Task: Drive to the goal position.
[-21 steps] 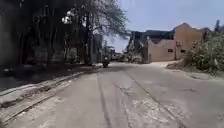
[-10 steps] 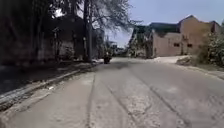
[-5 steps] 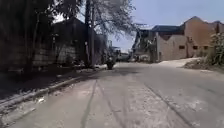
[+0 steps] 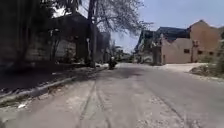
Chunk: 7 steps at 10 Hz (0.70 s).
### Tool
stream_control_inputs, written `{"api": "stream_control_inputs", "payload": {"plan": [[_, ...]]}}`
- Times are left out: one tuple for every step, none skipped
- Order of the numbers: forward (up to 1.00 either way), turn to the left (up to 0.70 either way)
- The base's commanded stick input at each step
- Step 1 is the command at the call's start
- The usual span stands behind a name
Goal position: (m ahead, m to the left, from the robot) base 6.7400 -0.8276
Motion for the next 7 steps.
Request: {"api": "stream_control_inputs", "payload": {"plan": [[1.0, 0.0], [1.0, 0.0], [1.0, 0.0], [1.0, 0.0], [1.0, -0.16], [1.0, -0.34], [1.0, -0.37]]}}
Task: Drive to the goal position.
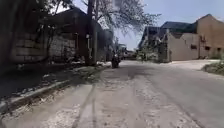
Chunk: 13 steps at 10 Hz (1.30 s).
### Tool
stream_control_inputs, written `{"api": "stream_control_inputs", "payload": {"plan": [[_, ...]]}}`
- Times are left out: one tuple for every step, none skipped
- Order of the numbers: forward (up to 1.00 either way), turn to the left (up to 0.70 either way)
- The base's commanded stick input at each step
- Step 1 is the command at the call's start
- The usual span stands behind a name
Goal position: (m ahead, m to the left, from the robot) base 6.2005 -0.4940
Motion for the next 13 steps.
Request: {"api": "stream_control_inputs", "payload": {"plan": [[1.0, -0.37], [1.0, -0.38], [1.0, -0.38], [1.0, -0.37], [1.0, -0.38], [1.0, -0.38], [1.0, -0.38], [1.0, -0.18], [1.0, 0.02], [1.0, 0.0], [1.0, 0.0], [1.0, 0.0], [1.0, 0.0]]}}
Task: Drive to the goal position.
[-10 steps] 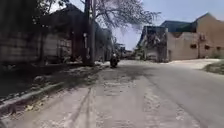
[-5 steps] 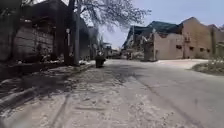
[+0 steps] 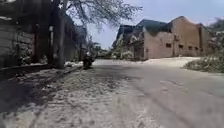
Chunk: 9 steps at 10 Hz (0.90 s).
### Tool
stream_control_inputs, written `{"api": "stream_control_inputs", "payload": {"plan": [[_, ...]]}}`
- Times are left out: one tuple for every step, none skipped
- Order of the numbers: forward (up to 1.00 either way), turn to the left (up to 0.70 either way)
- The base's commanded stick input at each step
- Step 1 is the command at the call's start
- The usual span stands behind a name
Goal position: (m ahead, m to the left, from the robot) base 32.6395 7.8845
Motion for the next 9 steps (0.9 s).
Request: {"api": "stream_control_inputs", "payload": {"plan": [[1.0, 0.0], [1.0, 0.0], [1.0, 0.0], [1.0, 0.0], [1.0, 0.0], [1.0, 0.0], [1.0, 0.0], [1.0, 0.0], [1.0, 0.0]]}}
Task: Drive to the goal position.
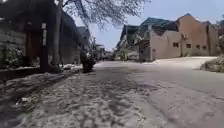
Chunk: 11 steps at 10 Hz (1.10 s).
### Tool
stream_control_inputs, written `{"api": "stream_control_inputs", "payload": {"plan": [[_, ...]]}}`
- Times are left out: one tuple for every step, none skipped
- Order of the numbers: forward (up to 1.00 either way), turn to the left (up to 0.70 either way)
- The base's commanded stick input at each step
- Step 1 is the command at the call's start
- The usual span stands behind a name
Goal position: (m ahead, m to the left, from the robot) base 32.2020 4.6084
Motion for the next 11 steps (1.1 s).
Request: {"api": "stream_control_inputs", "payload": {"plan": [[1.0, 0.0], [1.0, 0.0], [1.0, 0.0], [1.0, 0.0], [1.0, 0.0], [1.0, 0.0], [1.0, 0.0], [1.0, 0.0], [1.0, 0.0], [1.0, 0.01], [1.0, 0.01]]}}
